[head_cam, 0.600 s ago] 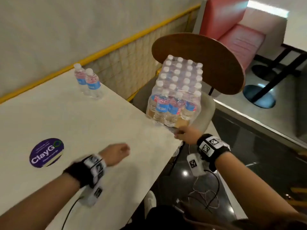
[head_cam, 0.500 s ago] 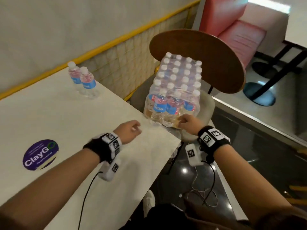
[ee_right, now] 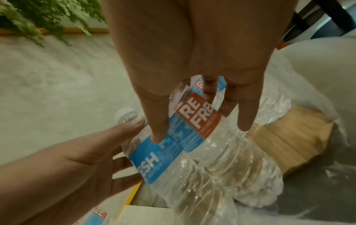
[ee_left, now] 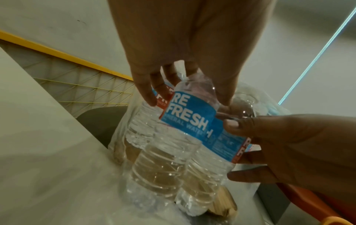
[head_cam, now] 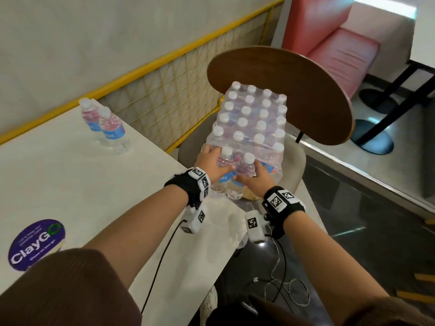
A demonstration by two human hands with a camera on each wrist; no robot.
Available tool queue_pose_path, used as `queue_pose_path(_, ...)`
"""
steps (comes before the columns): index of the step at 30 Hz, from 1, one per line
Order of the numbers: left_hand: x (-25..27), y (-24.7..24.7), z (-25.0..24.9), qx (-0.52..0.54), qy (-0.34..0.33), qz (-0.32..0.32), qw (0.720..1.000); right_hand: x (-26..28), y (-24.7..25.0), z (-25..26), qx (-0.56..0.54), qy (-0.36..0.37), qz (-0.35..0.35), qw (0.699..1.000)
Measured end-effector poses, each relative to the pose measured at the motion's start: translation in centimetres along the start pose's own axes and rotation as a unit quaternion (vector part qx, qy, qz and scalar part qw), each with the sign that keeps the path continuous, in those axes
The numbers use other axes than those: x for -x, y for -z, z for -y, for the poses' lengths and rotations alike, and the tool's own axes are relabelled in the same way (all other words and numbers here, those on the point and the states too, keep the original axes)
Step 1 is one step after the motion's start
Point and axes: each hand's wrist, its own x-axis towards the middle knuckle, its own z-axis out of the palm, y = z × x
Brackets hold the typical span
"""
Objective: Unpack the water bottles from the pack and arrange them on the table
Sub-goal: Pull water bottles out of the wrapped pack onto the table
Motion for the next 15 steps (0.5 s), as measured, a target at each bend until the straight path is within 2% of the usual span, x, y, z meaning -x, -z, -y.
queue_pose_path(3, 0.7, -0.3, 0.0, 0.087, -0.002, 0.051, 0.995, 0.8, -0.2, -0.2, -0.003, 0.017, 0.009, 1.0)
queue_pose_path(6, 2.7, 0.2, 0.8, 0.167, -0.016, 0.084, 0.982, 1.9, -0.1, 0.0, 0.037, 0.074, 0.02, 0.996)
queue_pose_path(9, 5.8, 1.9, 2.5, 0.171, -0.012, 0.055, 0.984, 3.9, -0.9, 1.7, 0.078, 0.11, 0.067, 0.989)
queue_pose_path(11, 8.2, 3.5, 4.5, 0.151, 0.012, 0.028, 0.988, 5.3, -2.3, 3.2, 0.099, 0.131, 0.126, 0.978)
queue_pose_path(14, 12.5, 6.6, 8.4, 0.139, 0.049, -0.014, 0.989, 8.3, -5.6, 6.0, 0.189, 0.179, 0.21, 0.943)
queue_pose_path(15, 14.3, 7.8, 9.7, 0.142, 0.061, -0.034, 0.987, 9.4, -7.3, 6.7, 0.186, 0.192, 0.239, 0.934)
